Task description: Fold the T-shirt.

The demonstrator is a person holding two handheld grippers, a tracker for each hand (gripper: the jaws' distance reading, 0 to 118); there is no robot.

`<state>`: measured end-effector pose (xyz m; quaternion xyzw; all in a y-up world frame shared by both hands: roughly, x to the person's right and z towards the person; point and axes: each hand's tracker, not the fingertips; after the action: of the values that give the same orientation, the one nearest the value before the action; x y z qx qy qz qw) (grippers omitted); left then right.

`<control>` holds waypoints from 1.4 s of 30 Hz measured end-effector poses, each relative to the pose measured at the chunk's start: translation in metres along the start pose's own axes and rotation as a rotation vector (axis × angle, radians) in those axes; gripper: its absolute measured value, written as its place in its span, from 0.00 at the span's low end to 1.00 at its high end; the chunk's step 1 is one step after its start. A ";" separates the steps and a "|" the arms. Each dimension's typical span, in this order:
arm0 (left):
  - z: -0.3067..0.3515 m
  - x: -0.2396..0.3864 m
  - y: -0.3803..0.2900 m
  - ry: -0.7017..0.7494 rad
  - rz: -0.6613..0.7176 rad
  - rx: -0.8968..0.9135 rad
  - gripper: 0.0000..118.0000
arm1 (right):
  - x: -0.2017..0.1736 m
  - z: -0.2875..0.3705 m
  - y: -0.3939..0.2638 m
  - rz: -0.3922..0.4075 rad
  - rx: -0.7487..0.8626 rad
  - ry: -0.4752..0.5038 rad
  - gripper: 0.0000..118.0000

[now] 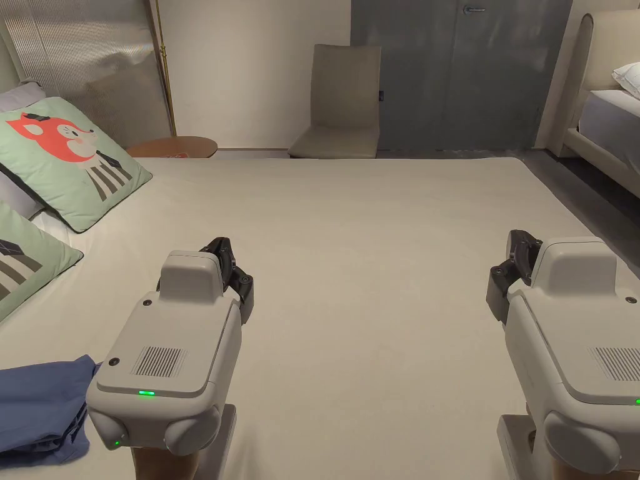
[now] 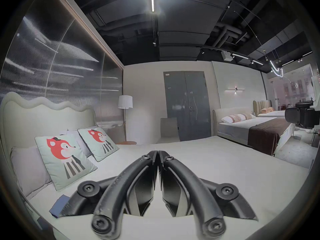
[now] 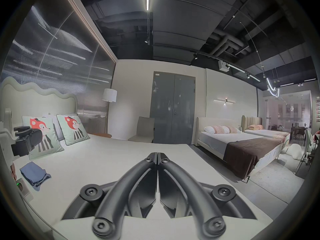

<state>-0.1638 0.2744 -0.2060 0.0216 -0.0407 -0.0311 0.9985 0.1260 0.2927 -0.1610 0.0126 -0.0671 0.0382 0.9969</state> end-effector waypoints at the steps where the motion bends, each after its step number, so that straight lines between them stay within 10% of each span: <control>1: 0.000 0.000 0.000 -0.002 0.001 0.000 0.00 | 0.000 0.000 0.000 0.001 0.002 -0.001 0.01; 9: 0.001 -0.001 0.000 -0.004 -0.002 0.003 0.00 | -0.001 0.001 0.000 0.007 0.000 -0.019 0.02; 13: 0.000 -0.002 0.001 -0.015 0.006 -0.010 0.58 | 0.001 -0.001 -0.002 -0.009 -0.015 -0.017 0.65; 17: -0.001 -0.003 0.001 -0.021 0.017 -0.017 0.93 | 0.001 -0.003 -0.003 -0.001 -0.026 -0.035 0.99; 42: 0.006 -0.006 0.005 0.008 0.010 0.010 0.94 | 0.000 0.002 0.000 -0.012 -0.003 -0.027 0.99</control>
<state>-0.1695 0.2794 -0.2003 0.0266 -0.0371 -0.0259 0.9986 0.1258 0.2925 -0.1586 0.0121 -0.0807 0.0321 0.9961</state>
